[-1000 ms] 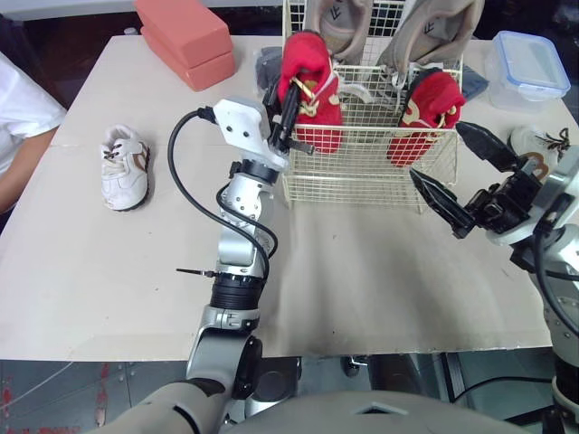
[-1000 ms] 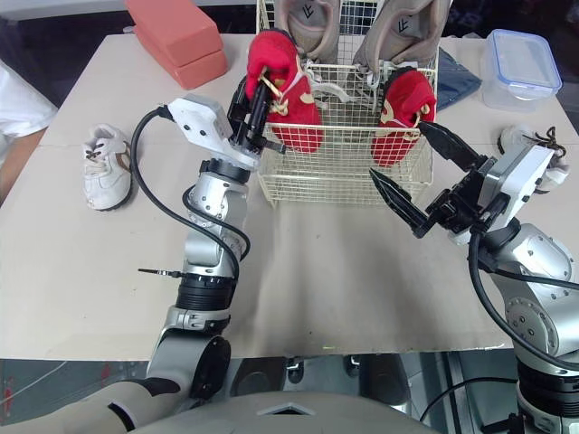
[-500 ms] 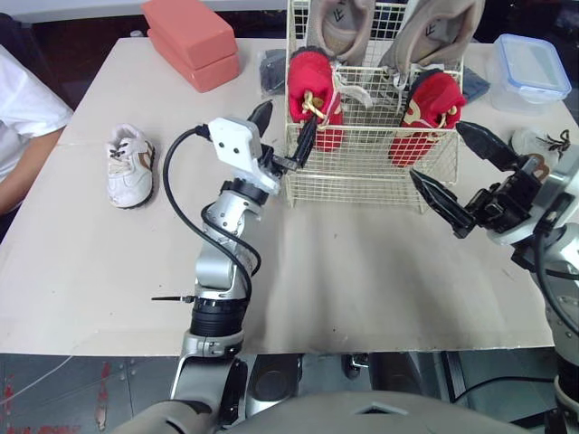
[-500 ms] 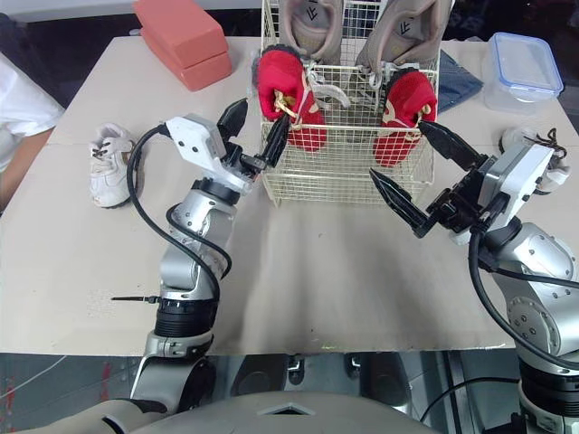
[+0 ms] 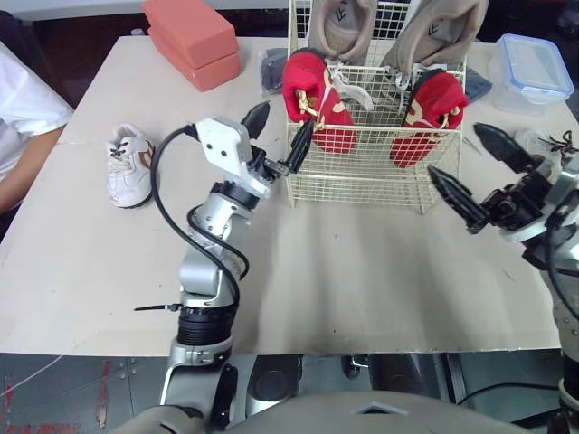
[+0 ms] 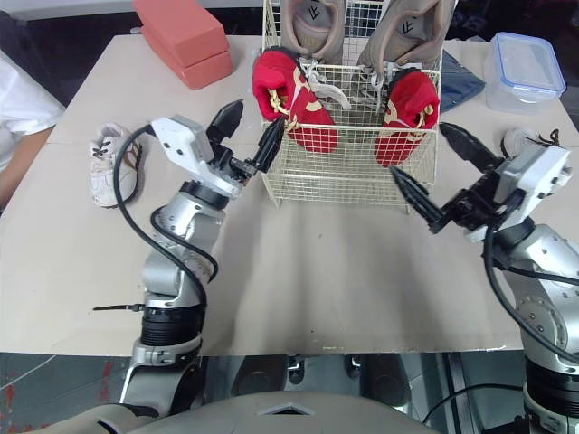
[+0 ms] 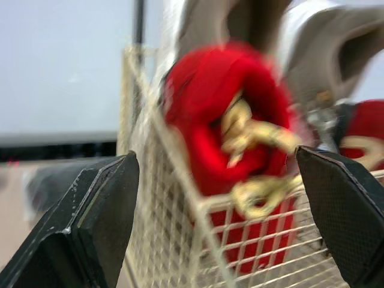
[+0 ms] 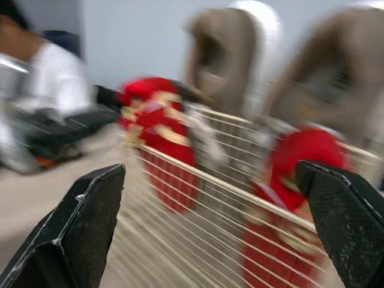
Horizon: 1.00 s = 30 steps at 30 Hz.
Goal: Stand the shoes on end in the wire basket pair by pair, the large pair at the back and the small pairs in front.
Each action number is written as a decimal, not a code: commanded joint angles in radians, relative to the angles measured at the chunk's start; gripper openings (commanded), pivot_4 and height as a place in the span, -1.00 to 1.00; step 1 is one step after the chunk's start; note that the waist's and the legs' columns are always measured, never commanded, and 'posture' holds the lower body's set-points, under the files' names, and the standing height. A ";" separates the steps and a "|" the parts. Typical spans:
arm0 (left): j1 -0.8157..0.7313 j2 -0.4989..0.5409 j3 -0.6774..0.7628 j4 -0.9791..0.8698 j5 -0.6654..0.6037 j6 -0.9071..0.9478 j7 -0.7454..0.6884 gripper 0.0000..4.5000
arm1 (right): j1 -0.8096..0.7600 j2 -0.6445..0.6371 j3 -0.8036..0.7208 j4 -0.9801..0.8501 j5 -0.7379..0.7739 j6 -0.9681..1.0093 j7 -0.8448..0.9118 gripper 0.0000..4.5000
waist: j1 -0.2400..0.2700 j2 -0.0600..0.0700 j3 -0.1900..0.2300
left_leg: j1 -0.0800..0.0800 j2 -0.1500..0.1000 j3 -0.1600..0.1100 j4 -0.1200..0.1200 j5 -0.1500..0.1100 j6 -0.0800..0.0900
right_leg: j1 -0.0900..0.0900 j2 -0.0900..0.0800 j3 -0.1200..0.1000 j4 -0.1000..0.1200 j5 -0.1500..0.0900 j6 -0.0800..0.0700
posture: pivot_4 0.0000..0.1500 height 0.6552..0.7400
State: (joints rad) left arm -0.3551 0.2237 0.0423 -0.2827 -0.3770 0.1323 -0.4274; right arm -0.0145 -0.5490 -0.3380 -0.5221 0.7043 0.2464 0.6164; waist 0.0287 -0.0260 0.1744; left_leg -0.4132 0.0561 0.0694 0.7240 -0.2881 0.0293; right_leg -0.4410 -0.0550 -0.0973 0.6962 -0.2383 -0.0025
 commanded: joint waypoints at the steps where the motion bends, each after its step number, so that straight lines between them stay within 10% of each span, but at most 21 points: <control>1: -0.042 0.087 0.039 -0.107 -0.114 0.072 -0.096 0.99 | -0.002 -0.037 -0.122 0.093 -0.018 -0.036 0.001 1.00 | -0.001 0.000 0.000 | 0.000 0.000 0.000 0.000 0.000 0.000 | 0.000 0.000 0.000 0.000 0.000 0.000 | 1.00 -0.27; 17: -0.176 0.478 0.109 -0.236 -0.487 0.487 -0.339 0.99 | -0.177 -0.274 -0.210 0.848 -0.216 -0.049 0.030 1.00 | -0.016 0.002 0.001 | 0.001 0.000 0.002 -0.001 0.001 -0.002 | 0.000 0.001 0.002 0.000 -0.001 0.001 | 1.00 -0.27; 30: -0.232 0.550 0.127 -0.306 -0.669 0.655 -0.299 0.99 | -0.528 -0.346 -0.100 1.427 -0.324 -0.112 0.215 1.00 | -0.017 0.003 0.001 | 0.001 0.000 0.005 -0.001 0.003 -0.005 | -0.002 0.001 0.006 0.000 0.000 0.000 | 1.00 -0.27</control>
State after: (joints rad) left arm -0.5611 0.7543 0.1560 -0.5531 -1.0129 0.7740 -0.7322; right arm -0.5027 -0.8635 -0.4434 0.8542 0.4020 0.1761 0.8044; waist 0.0115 -0.0227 0.1759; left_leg -0.4126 0.0559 0.0741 0.7228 -0.2853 0.0244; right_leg -0.4437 -0.0537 -0.0917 0.6966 -0.2384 -0.0022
